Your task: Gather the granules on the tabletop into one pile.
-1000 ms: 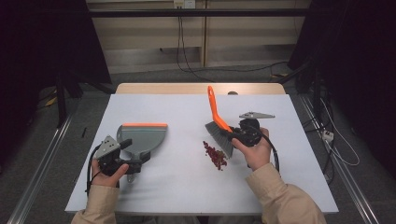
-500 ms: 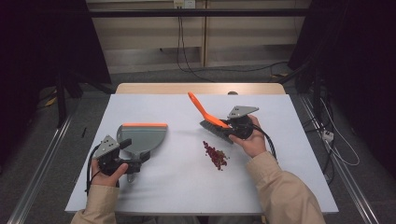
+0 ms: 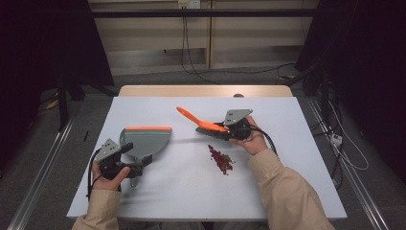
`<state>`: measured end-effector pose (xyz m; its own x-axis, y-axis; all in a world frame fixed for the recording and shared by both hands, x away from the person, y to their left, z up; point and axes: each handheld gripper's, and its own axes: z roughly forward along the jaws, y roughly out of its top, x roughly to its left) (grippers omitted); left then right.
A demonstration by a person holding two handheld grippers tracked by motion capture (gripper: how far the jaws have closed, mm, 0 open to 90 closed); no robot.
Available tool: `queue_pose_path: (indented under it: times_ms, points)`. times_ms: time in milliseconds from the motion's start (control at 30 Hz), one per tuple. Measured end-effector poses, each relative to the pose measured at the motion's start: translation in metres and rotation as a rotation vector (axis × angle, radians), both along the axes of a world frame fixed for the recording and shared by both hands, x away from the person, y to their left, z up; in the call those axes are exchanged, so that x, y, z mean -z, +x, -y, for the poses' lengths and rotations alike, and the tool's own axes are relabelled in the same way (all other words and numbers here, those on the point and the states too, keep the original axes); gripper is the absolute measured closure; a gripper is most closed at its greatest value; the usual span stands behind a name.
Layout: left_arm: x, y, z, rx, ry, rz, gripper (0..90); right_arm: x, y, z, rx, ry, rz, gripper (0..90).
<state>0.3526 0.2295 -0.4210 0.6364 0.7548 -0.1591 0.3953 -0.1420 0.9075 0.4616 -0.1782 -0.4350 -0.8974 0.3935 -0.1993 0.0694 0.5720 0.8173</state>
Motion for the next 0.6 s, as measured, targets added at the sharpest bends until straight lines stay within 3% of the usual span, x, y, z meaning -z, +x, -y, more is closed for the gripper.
queue_pose_path:
  times_ms: [267, 600]
  points:
    - [0.001, 0.001, -0.003, -0.008, 0.0, -0.001, 6.0, -0.002, -0.011, -0.008, -0.145, -0.091, -0.008, 70.9]
    - [0.001, 0.0, -0.003, -0.014, 0.0, -0.002, 6.0, -0.009, -0.03, 0.0, -0.231, -0.135, -0.027, 71.0]
